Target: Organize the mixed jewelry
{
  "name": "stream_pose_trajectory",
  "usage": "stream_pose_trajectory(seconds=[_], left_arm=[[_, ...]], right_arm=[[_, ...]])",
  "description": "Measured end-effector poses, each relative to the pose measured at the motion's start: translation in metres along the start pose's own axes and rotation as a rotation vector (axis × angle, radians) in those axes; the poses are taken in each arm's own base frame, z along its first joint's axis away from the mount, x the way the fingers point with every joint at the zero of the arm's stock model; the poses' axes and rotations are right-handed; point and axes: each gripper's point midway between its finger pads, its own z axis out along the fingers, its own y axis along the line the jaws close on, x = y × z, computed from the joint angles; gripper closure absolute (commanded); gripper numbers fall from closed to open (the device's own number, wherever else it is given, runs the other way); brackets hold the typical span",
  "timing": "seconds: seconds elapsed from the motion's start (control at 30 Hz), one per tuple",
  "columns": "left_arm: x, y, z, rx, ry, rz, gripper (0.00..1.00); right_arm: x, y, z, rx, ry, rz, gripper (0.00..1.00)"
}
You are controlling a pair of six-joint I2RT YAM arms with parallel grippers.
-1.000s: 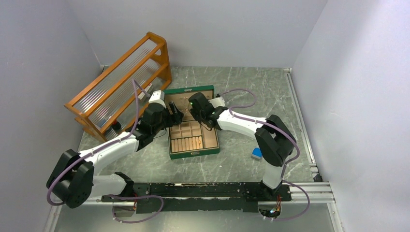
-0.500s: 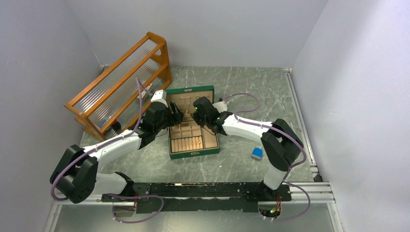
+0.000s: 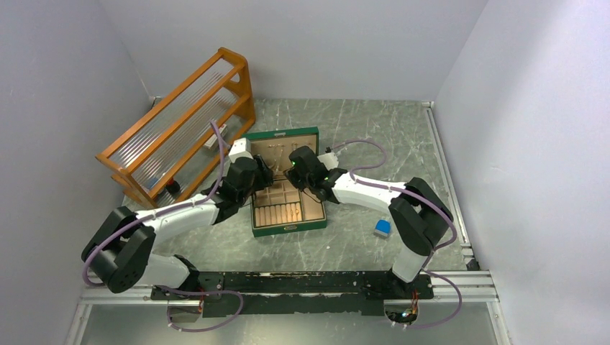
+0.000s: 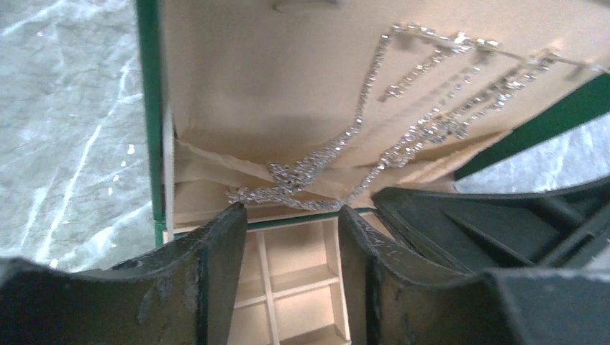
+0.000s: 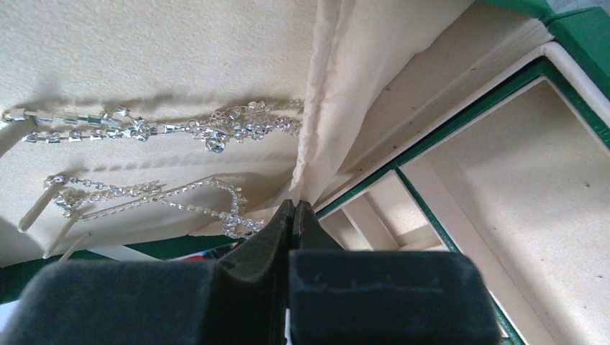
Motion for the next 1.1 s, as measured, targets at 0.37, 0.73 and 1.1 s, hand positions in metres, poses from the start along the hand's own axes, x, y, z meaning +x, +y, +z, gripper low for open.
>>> stream_pose_trajectory(seconds=[0.37,0.73,1.1], left_arm=[[0.005,0.014,0.016,-0.097,-0.016,0.011,0.56],[0.002,0.007,0.022,-0.082,-0.021,0.029,0.92],[-0.023,-0.015,0.004,-0.018,-0.038,0.01,0.95]], right_arm=[[0.001,0.0,-0.002,-0.015,0.007,-0.005,1.0],[0.002,0.002,-0.003,-0.03,0.013,-0.012,1.0],[0.001,0.002,-0.004,-0.035,0.013,-0.013,1.0]])
